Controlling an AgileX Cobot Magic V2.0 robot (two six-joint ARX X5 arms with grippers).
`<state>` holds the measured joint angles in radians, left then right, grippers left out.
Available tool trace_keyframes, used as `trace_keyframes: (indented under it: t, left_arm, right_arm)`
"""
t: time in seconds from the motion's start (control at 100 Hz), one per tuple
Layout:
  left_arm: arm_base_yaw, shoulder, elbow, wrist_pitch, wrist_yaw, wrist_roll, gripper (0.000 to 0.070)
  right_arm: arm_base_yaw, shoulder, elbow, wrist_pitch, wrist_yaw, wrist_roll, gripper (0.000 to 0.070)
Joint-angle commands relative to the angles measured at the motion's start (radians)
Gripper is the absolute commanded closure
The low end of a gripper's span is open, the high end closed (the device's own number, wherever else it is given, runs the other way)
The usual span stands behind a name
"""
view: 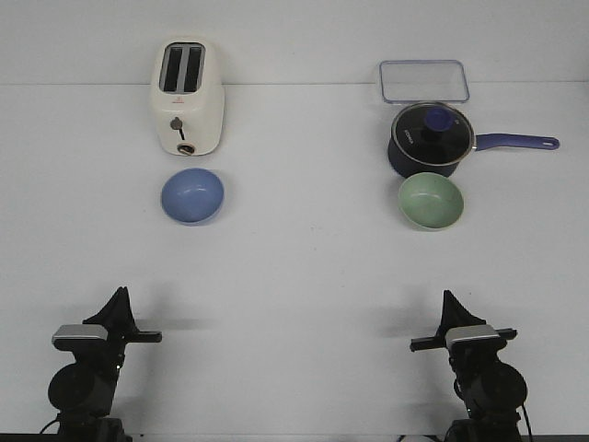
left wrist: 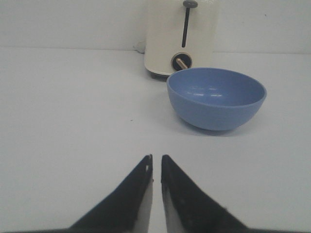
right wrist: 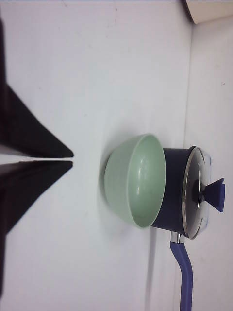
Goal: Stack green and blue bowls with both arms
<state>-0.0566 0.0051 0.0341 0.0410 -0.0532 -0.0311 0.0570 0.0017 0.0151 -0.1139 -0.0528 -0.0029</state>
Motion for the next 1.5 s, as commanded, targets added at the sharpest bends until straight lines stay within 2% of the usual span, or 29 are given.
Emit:
trace_keyframes:
  t: [0.0,0.76,0.84,1.09,1.17,1.3,1.35,1.44,1.49]
  left_arm:
    - [0.000,-0.002,-0.020,0.010,0.002,0.013,0.0685]
    - [0.000,-0.002,-0.020,0.010,0.002,0.013,0.0685]
    - [0.000,-0.002,-0.020,0.010,0.001,0.013,0.0685]
    - [0.000,-0.002,-0.020,0.010,0.001,0.013,0.0685]
    - [0.000,-0.002,-0.020,0.010,0.001,0.013,0.0685]
    - [0.000,-0.002,-0.020,0.010,0.001,0.013,0.0685]
    - [0.000,-0.002,-0.020,0.010,0.002,0.013,0.0685]
    - [0.000,-0.002,-0.020,0.010,0.002,0.013,0.0685]
    - [0.000,-0.002,-0.020,0.010,0.001,0.013,0.0685]
  right_arm:
    - [0.000,-0.001,-0.002,0.015,0.000,0.009,0.0689]
    - [0.000,-0.001,-0.002,0.017,-0.001,0.014,0.0689]
    - [0.002,-0.001,-0.002,0.015,-0.011,0.076,0.0690]
    - [0.002,0.000,0.001,0.050,-0.011,0.361,0.0693]
    - [0.002,0.000,0.053,0.029,-0.006,0.451,0.0699]
    - [0.002,0.096,0.234,-0.045,0.076,0.457,0.0693]
    - [0.002,0.172,0.318,-0.072,0.112,0.426,0.0638]
    - [0.002,0.350,0.472,-0.123,0.143,0.360,0.0361]
    - [0.002,0.459,0.556,-0.161,0.156,0.333,0.0285]
